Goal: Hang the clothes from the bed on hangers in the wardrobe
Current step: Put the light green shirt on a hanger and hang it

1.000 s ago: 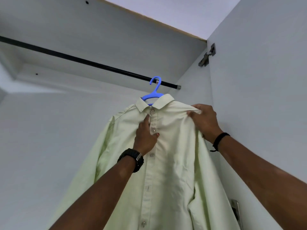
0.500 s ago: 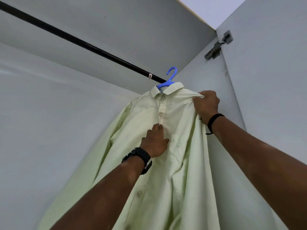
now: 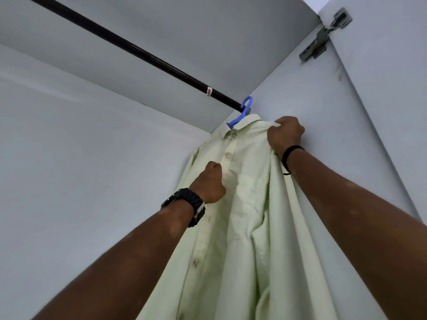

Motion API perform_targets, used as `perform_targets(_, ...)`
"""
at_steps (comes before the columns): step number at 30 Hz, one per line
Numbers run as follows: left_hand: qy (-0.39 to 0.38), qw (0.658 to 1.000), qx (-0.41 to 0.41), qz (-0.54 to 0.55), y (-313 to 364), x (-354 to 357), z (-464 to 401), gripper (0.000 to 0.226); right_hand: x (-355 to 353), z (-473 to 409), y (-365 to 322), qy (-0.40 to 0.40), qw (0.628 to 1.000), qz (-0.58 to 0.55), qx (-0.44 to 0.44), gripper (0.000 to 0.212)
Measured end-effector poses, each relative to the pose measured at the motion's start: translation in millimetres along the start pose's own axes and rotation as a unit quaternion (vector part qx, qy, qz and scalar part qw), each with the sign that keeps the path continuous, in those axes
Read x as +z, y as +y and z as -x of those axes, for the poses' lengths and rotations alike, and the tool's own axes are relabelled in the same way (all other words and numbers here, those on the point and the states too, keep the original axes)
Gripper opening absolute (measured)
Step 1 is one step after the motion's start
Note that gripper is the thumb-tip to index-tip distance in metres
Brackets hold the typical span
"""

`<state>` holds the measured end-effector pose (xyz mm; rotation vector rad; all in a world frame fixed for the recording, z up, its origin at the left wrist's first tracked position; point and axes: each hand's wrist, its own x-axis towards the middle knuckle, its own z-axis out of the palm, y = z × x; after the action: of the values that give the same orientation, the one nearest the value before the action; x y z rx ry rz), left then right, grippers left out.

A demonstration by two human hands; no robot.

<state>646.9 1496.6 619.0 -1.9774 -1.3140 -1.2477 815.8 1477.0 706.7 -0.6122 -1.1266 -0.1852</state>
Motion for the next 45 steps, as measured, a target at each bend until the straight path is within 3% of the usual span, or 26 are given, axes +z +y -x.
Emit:
perform_targets(6,-0.035,0.998,0.001,0.044,0.9,23.1,-13.7,0.046,3.6,-22.4,5.6,0.01,0.998,0.051,-0.028,0.027)
perform_targets(10,-0.071,0.996,-0.013,0.06,10.1,34.7,-17.5,0.06,8.6,-46.5,-7.7,-0.036,0.997,0.061,0.0,0.022)
perform_targets(16,-0.115,0.989,-0.023,0.084,21.5,46.3,-11.4,0.064,4.1,-52.2,-18.2,-0.086,0.983,0.162,-0.027,0.007)
perform_targets(18,-0.128,0.986,-0.018,0.107,25.2,49.9,-5.5,0.063,-1.8,-47.4,-14.8,-0.099,0.977,0.185,-0.026,0.028)
perform_targets(21,-0.133,0.979,-0.002,0.153,31.7,54.0,2.6,0.062,-9.2,-35.3,-1.4,-0.096,0.98,0.173,-0.032,0.012)
perform_targets(23,-0.12,0.975,-0.002,0.186,35.3,54.4,7.7,0.059,-15.9,-20.2,8.7,-0.102,0.983,0.149,-0.039,0.039)
perform_targets(26,-0.099,0.972,-0.017,0.215,36.8,57.3,17.0,0.058,-30.4,6.3,20.9,-0.107,0.983,0.137,-0.061,0.055)
perform_targets(32,-0.097,0.958,-0.005,0.27,39.6,70.7,62.0,0.054,-67.2,68.8,29.3,-0.115,0.984,0.127,-0.052,0.062)
perform_targets(37,-0.002,0.916,-0.009,0.4,53.6,78.0,104.1,0.046,-96.1,112.0,28.0,-0.118,0.987,0.089,-0.061,0.054)
perform_targets(39,0.035,0.929,0.042,0.366,53.1,81.5,118.0,0.061,-115.4,112.3,19.0,-0.098,0.994,-0.015,-0.053,0.048)
perform_targets(41,0.026,0.97,0.088,0.224,48.4,83.5,127.1,0.071,-134.1,110.2,14.7,-0.082,0.995,-0.034,-0.04,0.044)
perform_targets(43,-0.066,0.995,0.04,0.057,45.2,86.5,131.5,0.063,-145.2,113.8,15.5,-0.083,0.989,0.11,-0.056,0.047)
perform_targets(45,-0.188,0.978,-0.071,-0.058,47.5,87.0,133.3,0.052,-147.8,123.3,15.2,-0.104,0.965,0.229,-0.074,0.054)
